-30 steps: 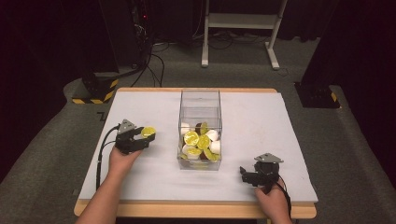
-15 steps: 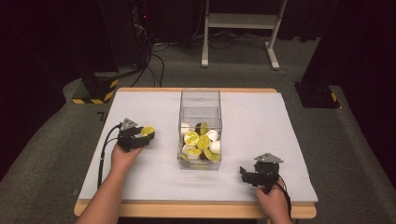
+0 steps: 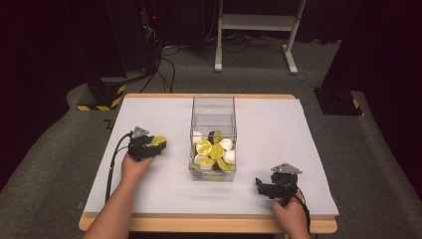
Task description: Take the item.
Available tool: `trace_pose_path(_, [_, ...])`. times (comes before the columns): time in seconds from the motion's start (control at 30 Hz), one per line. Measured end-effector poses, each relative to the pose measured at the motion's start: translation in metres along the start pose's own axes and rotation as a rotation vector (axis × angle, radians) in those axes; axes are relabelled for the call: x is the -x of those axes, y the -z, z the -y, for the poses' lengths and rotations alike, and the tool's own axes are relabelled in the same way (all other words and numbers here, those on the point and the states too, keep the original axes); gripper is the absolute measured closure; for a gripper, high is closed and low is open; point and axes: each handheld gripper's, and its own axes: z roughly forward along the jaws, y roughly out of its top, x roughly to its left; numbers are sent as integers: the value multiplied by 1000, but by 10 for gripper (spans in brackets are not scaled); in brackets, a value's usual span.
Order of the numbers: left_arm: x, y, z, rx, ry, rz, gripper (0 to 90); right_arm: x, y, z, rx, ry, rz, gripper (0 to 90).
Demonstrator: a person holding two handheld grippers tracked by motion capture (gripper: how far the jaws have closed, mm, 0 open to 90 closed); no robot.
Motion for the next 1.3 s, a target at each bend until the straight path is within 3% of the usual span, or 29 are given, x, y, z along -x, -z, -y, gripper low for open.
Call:
trace_pose_path(0.17, [-1,0,0,-7,-10,0,374,0,0,0,0,0,0,82])
trace_pose_path(0.23, [0,1,0,-2,3,3,368,0,0,0,0,0,0,82])
trace_pose_path(0.47, [1,7,-4,-3,4,10,267,0,0,0,0,0,0,82])
trace_pose_path(0.73, [2,15,-8,-23,29,22,223,0,0,0,0,0,0,82])
trace_pose_path(0.9, [7,24,-7,-42,-11,30,218,0,0,0,0,0,0,82])
trace_pose_path(1.3, [7,47,-1,-38,6,55,224,0,0,0,0,1,1,82])
